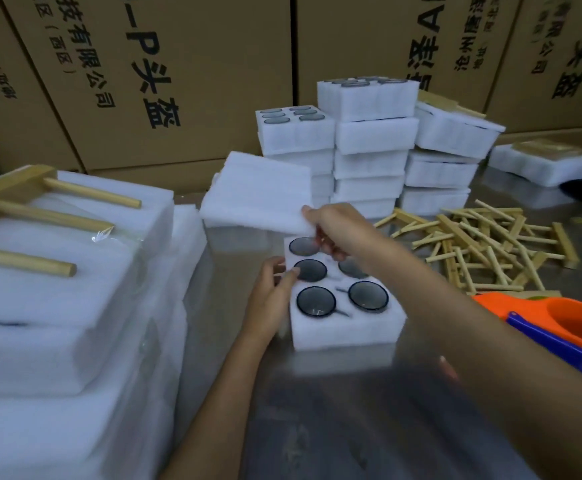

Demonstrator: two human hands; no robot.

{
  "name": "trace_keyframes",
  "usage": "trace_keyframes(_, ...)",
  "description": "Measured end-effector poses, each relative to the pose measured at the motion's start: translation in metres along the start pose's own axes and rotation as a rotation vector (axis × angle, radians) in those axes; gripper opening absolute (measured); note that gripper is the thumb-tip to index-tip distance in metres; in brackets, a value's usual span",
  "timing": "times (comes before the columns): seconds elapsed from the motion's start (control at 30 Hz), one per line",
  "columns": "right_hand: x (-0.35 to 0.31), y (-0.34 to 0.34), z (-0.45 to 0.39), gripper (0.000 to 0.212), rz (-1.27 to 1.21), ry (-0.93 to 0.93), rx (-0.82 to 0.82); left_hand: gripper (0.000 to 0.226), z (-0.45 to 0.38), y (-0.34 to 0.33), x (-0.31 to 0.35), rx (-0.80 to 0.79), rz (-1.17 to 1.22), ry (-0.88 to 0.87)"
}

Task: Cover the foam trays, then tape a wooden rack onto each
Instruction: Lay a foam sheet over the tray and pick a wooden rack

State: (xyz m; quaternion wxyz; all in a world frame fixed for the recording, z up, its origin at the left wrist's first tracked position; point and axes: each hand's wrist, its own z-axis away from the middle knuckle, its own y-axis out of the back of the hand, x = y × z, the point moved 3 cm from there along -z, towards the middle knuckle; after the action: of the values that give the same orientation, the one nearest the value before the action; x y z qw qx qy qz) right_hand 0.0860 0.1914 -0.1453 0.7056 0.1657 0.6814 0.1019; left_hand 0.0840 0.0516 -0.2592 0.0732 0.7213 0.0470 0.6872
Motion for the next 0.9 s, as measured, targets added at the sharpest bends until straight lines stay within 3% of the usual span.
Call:
trace_keyframes(0.07,0.021,0.038,0.023,0.045,0.099,-0.063,-0.039,0.02,-0.004,0.005,-0.004,0.132,0.104,0.022)
trace_keyframes(0.2,0.061,0.082,0.061,0.045,0.359,-0.179,-0.142,0.033,-0.005,0.015,0.003,0.238,0.332,0.091)
trace_keyframes(0.27,0.072,0.087,0.07,0.042,0.445,-0.176,-0.19,0.033,-0.002,0.016,0.017,0.234,0.3,0.038)
trace_keyframes(0.33,0.078,0.084,0.073,0.043,0.492,-0.167,-0.223,0.033,0.004,0.006,0.038,0.151,0.107,-0.131)
trace_keyframes(0.43,0.079,0.077,0.069,0.041,0.491,-0.143,-0.229,0.04,0.012,-0.032,0.066,-0.022,-0.427,-0.436)
trace_keyframes(0.5,0.078,0.077,0.066,0.04,0.495,-0.165,-0.234,0.05,0.01,-0.063,0.075,-0.203,-0.752,-0.444)
trace_keyframes(0.6,0.077,0.081,0.064,0.043,0.538,-0.187,-0.277,0.061,0.002,-0.091,0.07,-0.429,-1.086,-0.297)
trace_keyframes(0.67,0.076,0.09,0.06,0.044,0.585,-0.174,-0.256,0.062,-0.003,-0.094,0.064,-0.473,-1.167,-0.273)
trace_keyframes(0.77,0.071,0.125,0.039,0.041,0.645,-0.12,-0.068,0.062,-0.004,-0.092,0.06,-0.487,-1.182,-0.327)
trace_keyframes(0.9,0.079,0.176,0.012,0.035,1.023,-0.234,0.16,0.061,-0.004,-0.091,0.057,-0.482,-1.184,-0.355)
